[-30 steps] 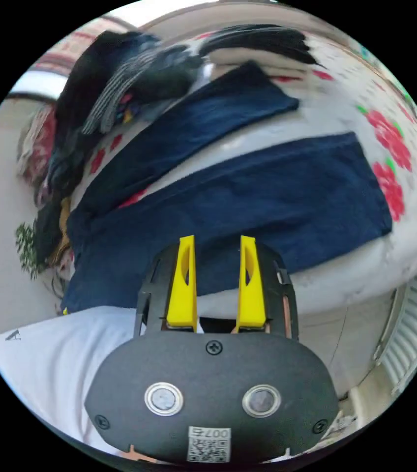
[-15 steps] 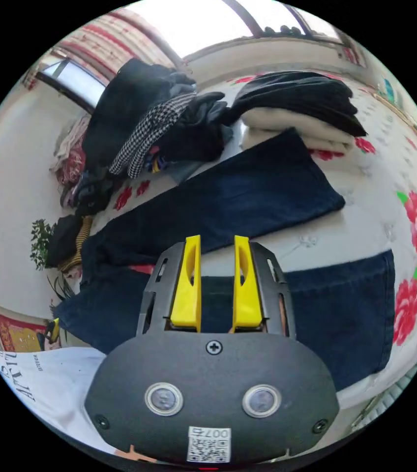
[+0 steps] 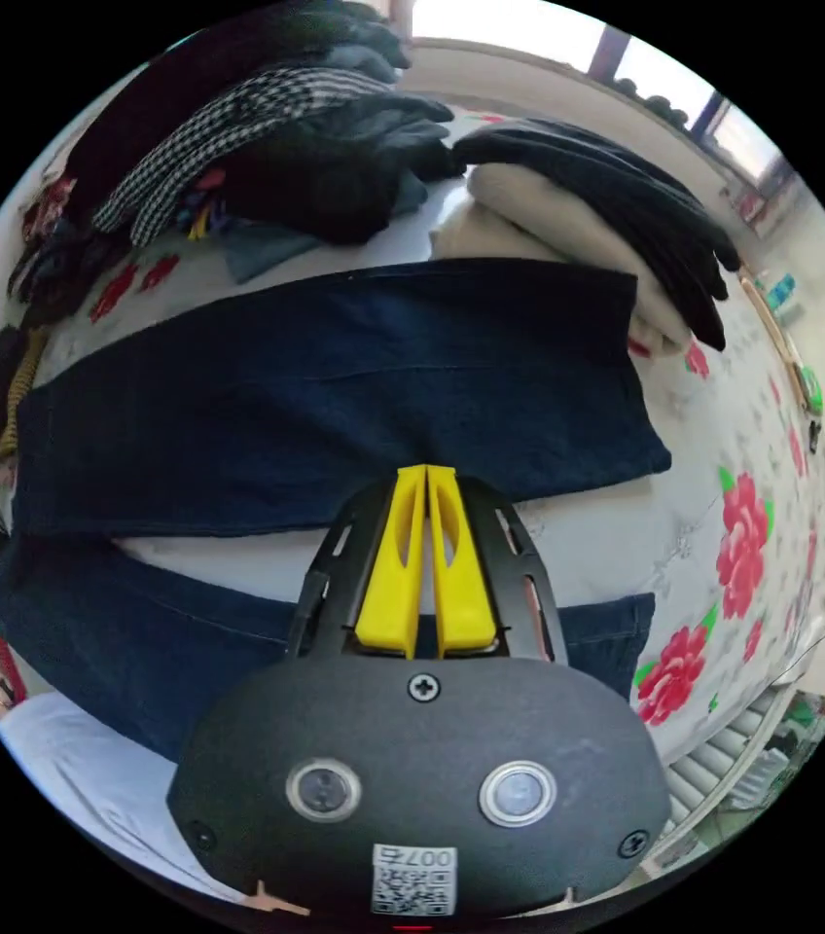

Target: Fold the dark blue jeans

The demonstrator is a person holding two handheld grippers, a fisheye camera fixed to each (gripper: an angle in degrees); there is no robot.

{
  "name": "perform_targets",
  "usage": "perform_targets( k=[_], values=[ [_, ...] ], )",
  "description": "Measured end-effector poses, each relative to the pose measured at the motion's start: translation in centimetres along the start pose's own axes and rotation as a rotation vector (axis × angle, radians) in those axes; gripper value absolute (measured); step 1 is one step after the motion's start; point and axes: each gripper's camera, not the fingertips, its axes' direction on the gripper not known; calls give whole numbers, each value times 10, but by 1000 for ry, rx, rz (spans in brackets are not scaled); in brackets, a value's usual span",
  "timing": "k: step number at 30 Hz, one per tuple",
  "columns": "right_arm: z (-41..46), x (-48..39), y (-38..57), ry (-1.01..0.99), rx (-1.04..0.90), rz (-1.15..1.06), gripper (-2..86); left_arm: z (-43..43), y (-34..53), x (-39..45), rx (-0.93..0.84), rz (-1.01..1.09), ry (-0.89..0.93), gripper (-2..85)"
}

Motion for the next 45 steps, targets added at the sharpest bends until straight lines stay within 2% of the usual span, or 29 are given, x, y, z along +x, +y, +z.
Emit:
perform_targets(
  k=[2,5,9,12,18,21,26,31,34,39,41,45],
  values=[
    [-24,22,6,-89,0,73,39,4,-5,-3,10,-7,45,-9],
    [-80,58,46,-217,109,138,79,12,-11,-1,21,11,110,-9],
    [-140,132,156,-328,174,459,103,18,-17,4,28,41,156,-10],
    [-157,166,232,-397,127,663,108,23,-21,7,31,49,169,-10],
    [-171,166,264,-513,10,660,101,44,-39,16,31,76,203,-9],
    [-189,168,261,-391,4,666,70,54,-48,19,20,94,218,-9],
    [-214,191,273,-519,34,677,14,63,-55,14,17,103,242,-9],
    [-290,220,299,-786,360,696,0,63,-58,11,29,96,267,-9],
    [-345,231,293,-907,545,635,-1,61,-59,17,109,108,414,-9],
    [-420,250,293,-1035,878,627,-2,54,-71,37,217,179,559,-10],
    [-436,251,297,-1043,910,625,-2,49,-70,38,230,210,556,-10],
    [-454,242,312,-937,869,653,-2,53,-65,20,207,168,485,-10]
  ],
)
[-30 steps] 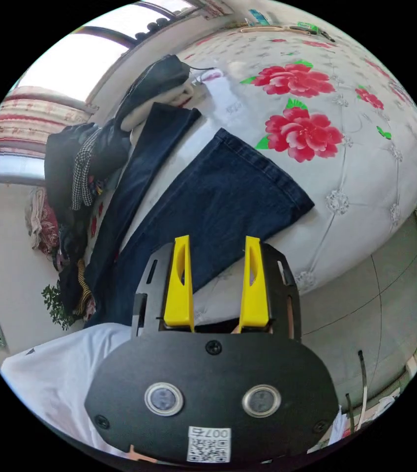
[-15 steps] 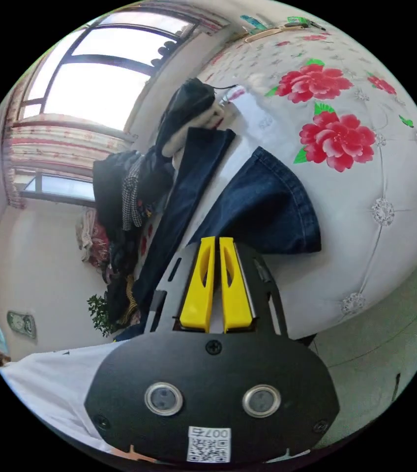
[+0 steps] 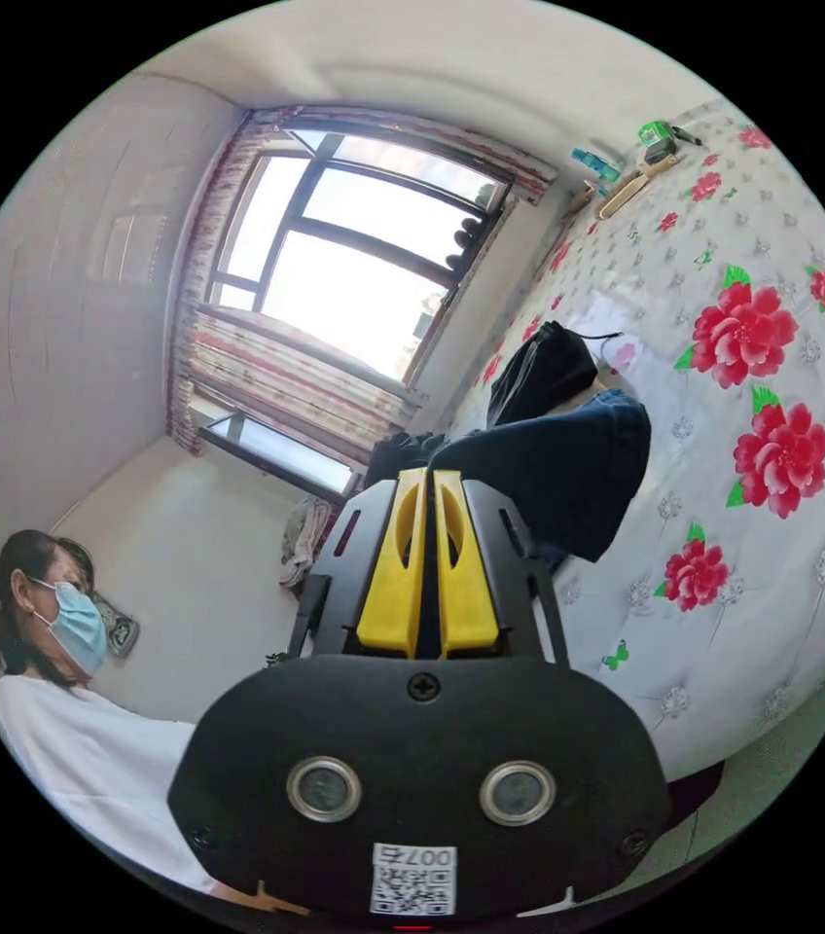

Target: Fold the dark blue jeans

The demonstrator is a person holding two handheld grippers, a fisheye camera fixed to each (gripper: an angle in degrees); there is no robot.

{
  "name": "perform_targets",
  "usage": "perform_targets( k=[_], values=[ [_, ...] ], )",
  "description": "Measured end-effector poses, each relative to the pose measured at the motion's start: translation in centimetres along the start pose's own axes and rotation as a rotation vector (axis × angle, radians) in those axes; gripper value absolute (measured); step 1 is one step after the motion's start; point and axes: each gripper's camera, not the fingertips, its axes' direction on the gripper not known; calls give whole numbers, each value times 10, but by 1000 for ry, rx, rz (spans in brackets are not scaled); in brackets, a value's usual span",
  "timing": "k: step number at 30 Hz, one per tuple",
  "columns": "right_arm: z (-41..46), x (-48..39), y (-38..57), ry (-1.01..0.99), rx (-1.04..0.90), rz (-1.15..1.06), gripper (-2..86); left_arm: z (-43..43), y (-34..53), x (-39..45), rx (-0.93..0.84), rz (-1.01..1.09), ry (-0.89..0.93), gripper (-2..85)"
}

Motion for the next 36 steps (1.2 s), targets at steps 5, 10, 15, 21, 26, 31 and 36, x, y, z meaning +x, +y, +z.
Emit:
perform_targets(
  k=[5,10,15,21,26,31,36],
  values=[
    [10,-12,-2,33,-38,3,-1,32,-11,-21,-43,-9,-39,-9],
    [90,-25,-40,155,-118,-19,8,137,-59,-54,-82,-21,-12,-1],
    [242,-8,-91,408,-285,-79,47,296,-105,-121,-166,-90,-212,61],
    [332,26,-79,601,-394,-84,64,393,-98,-139,-260,43,-362,86],
    [312,69,-56,637,-378,-38,64,389,-49,-135,-377,252,-646,83],
    [317,114,-50,638,-454,10,60,357,3,-156,-287,159,-965,122],
    [368,141,-54,605,-553,-3,34,395,21,-201,-327,44,-1161,160]
  ],
)
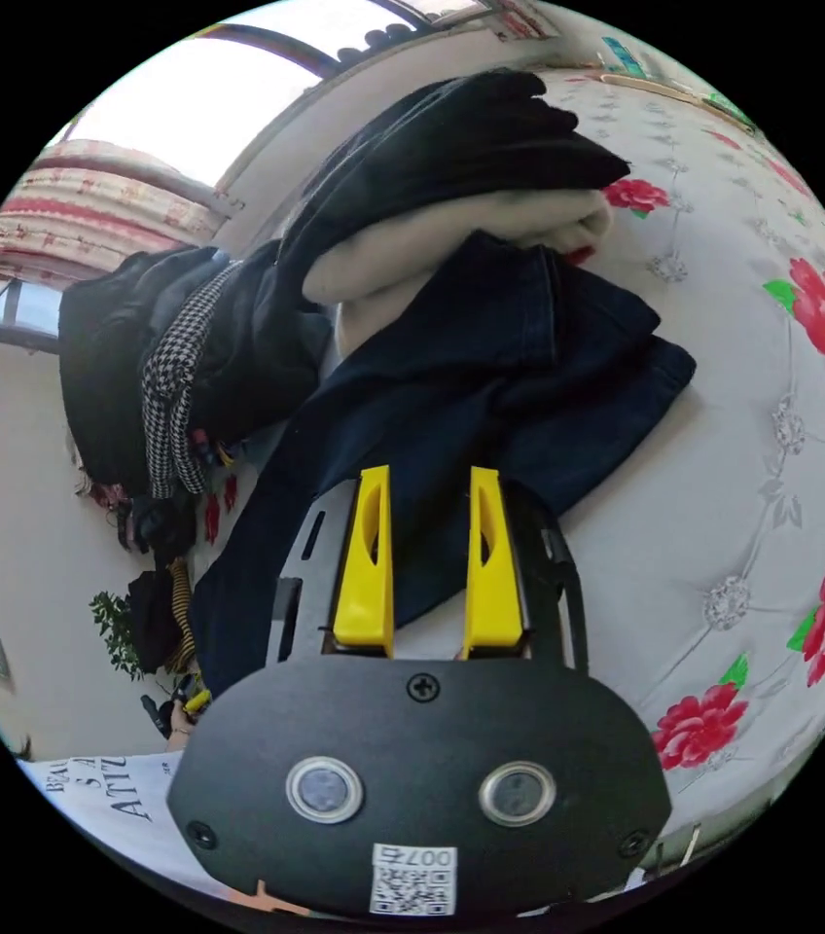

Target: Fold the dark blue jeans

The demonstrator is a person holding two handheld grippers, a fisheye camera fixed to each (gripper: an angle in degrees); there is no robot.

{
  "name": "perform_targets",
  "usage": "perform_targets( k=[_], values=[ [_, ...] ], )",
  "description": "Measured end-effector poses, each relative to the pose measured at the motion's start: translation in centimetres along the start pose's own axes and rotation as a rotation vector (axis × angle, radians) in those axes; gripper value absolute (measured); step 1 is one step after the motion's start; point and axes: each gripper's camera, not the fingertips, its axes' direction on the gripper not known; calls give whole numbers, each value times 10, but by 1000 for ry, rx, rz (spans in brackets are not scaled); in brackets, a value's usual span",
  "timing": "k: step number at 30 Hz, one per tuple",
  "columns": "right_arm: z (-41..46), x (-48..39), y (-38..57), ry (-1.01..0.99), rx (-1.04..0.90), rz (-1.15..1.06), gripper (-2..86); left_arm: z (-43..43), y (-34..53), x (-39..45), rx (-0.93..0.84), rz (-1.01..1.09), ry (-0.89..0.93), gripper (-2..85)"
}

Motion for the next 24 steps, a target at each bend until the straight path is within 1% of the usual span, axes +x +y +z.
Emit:
perform_targets(
  k=[1,2,3,4,5,6,7,9,10,12,14,16,17,19,21,23,24],
  values=[
    [17,1,-7,14,-67,6,22,20,-6,8,-38,9,-78,158],
    [16,-1,-8,54,-21,-2,16,30,-9,13,-57,28,-126,155],
    [19,-4,-9,100,-42,-43,9,39,-14,26,-46,107,-208,142],
    [21,-2,-12,106,-98,-72,4,45,-24,33,-63,185,-242,124],
    [18,-1,-11,116,-110,-89,4,47,-31,35,-88,229,-261,116],
    [5,3,-7,133,-91,-105,2,50,-45,32,-132,325,-275,99],
    [-8,11,2,88,-84,-117,1,49,-59,19,-159,365,-256,95],
    [-20,21,23,58,-107,-138,2,50,-75,-8,-199,329,-192,94],
    [-20,27,41,99,-129,-148,4,51,-80,-24,-212,296,-151,94],
    [-17,41,65,114,-150,-117,10,51,-79,-42,-184,243,-105,95],
    [-24,59,79,56,-93,-49,20,50,-74,-57,-155,206,-67,93],
    [-44,84,84,-42,40,84,36,42,-67,-76,-116,178,-17,88],
    [-49,90,85,-70,79,117,39,39,-65,-82,-107,164,2,86],
    [-60,114,87,-167,186,219,42,24,-57,-110,-57,116,118,88],
    [-53,124,84,-185,188,245,36,19,-51,-133,-30,65,194,91],
    [-35,130,76,-164,119,265,21,20,-47,-156,-27,17,264,94],
    [-30,129,72,-120,118,274,11,24,-46,-169,-40,-5,290,96]
  ],
)
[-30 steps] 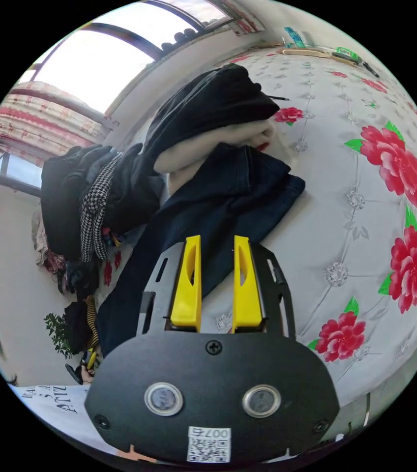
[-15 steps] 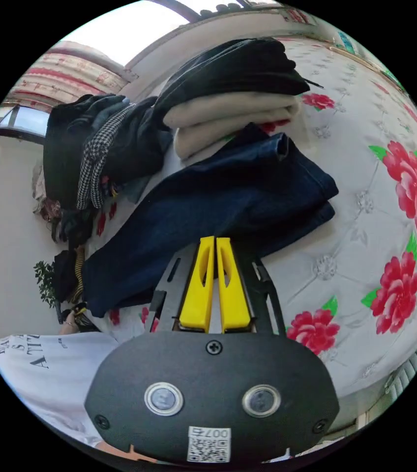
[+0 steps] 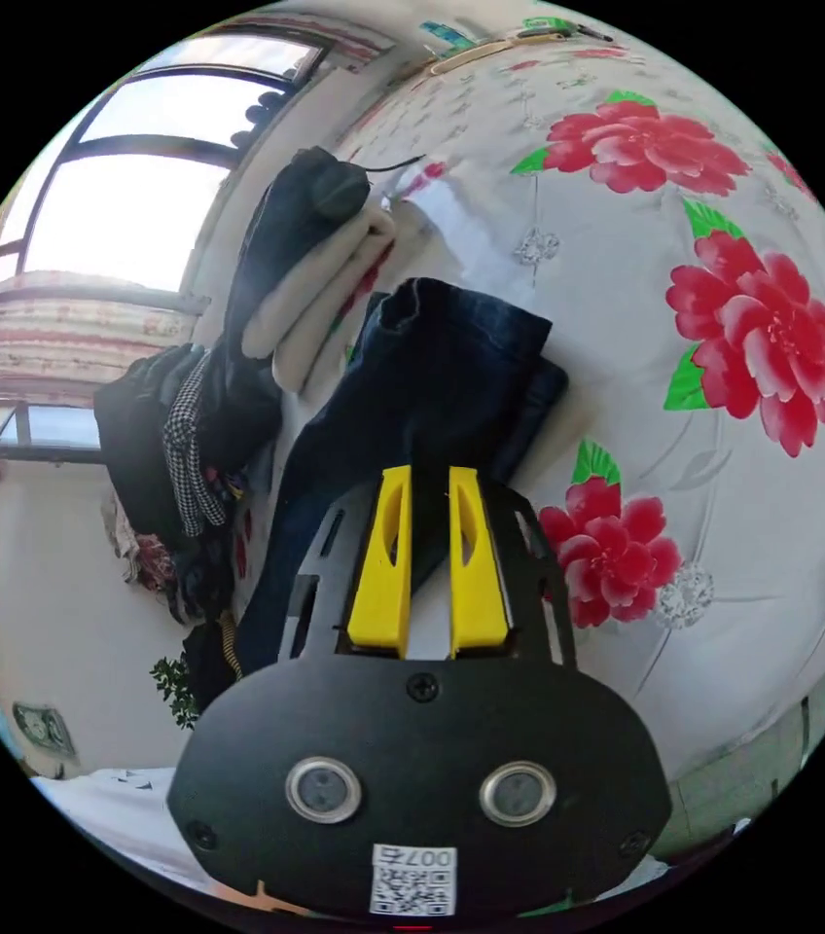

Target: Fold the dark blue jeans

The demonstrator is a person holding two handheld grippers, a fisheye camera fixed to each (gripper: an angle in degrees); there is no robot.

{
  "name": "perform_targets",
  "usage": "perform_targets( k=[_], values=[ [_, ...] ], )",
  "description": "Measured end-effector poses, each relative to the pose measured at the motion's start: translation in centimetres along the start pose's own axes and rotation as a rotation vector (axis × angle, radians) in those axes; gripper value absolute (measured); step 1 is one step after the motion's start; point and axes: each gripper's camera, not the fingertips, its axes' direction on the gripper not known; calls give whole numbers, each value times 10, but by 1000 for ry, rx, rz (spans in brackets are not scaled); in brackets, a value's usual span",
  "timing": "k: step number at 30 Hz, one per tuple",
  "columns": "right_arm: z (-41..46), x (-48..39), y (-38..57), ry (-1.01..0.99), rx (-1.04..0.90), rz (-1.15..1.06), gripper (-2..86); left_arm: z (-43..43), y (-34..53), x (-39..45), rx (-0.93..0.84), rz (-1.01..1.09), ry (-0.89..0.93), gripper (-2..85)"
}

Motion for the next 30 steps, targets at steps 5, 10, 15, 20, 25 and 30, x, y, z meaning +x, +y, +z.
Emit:
perform_targets(
  k=[5,10,15,20,25,30],
  values=[
    [-27,-51,-3,-46,115,-216,1,-10,-5,-40,-4,-7,4,99],
    [-29,-53,6,80,82,-240,8,-15,-17,-86,2,-11,31,107],
    [-19,21,41,32,131,41,45,-10,-26,-126,3,-68,102,114],
    [-5,48,54,-101,175,95,84,-6,-38,-163,17,-114,157,130],
    [34,61,53,-263,188,226,36,13,-48,-201,21,-197,242,141],
    [42,-28,46,-254,161,-52,5,26,-53,-227,30,-226,287,140]
  ],
)
